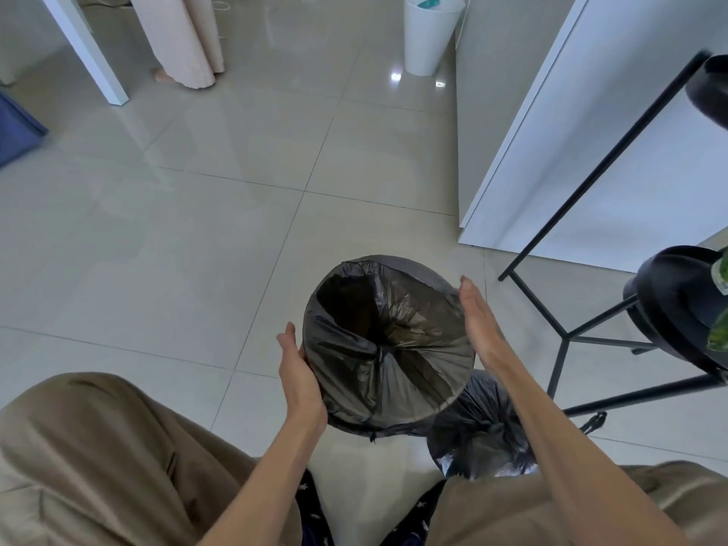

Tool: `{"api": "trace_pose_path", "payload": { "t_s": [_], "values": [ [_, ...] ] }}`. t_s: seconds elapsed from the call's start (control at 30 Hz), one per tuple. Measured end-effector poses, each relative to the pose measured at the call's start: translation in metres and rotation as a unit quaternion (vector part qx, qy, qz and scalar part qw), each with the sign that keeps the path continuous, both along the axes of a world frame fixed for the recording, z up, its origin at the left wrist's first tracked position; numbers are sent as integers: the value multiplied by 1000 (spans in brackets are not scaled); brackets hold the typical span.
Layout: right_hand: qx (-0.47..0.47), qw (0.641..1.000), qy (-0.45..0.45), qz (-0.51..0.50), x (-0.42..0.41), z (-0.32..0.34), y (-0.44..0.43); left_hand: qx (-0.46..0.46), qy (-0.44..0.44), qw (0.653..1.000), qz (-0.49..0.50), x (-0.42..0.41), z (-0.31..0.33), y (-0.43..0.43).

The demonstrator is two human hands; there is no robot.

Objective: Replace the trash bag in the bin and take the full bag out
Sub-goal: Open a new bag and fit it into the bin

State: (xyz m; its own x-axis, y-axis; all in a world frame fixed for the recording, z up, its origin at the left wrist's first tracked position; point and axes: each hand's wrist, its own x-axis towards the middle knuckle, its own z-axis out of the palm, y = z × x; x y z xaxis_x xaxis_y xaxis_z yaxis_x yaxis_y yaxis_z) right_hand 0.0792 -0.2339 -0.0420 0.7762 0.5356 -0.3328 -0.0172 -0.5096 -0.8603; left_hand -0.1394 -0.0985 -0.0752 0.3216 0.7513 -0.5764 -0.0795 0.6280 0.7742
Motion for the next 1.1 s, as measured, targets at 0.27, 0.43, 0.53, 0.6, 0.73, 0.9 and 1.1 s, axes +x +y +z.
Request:
{"api": "trace_pose_path", "payload": {
  "t_s": [0.27,0.43,0.53,0.6,0.73,0.9,1.1],
  "values": [
    [10,984,136,-115,-16,-32,-35,-29,-57,995,-75,25,-5,65],
    [-77,987,-10,-139,1,-23,-32,63,25,998,-1,30,-2,87],
    [16,994,-16,-111,14,-10,-14,47,-5,999,3,21,-8,82],
    [88,991,51,-89,18,-7,-2,2,-29,999,-30,16,-12,70],
    [113,974,178,-79,12,-18,2,-73,-64,993,-60,23,-20,62],
    [161,947,257,-110,9,-28,-7,-91,-87,987,-98,36,-24,78],
    [195,922,295,-157,1,-36,-11,-113,-101,983,-107,46,-39,79]
  ]
}}
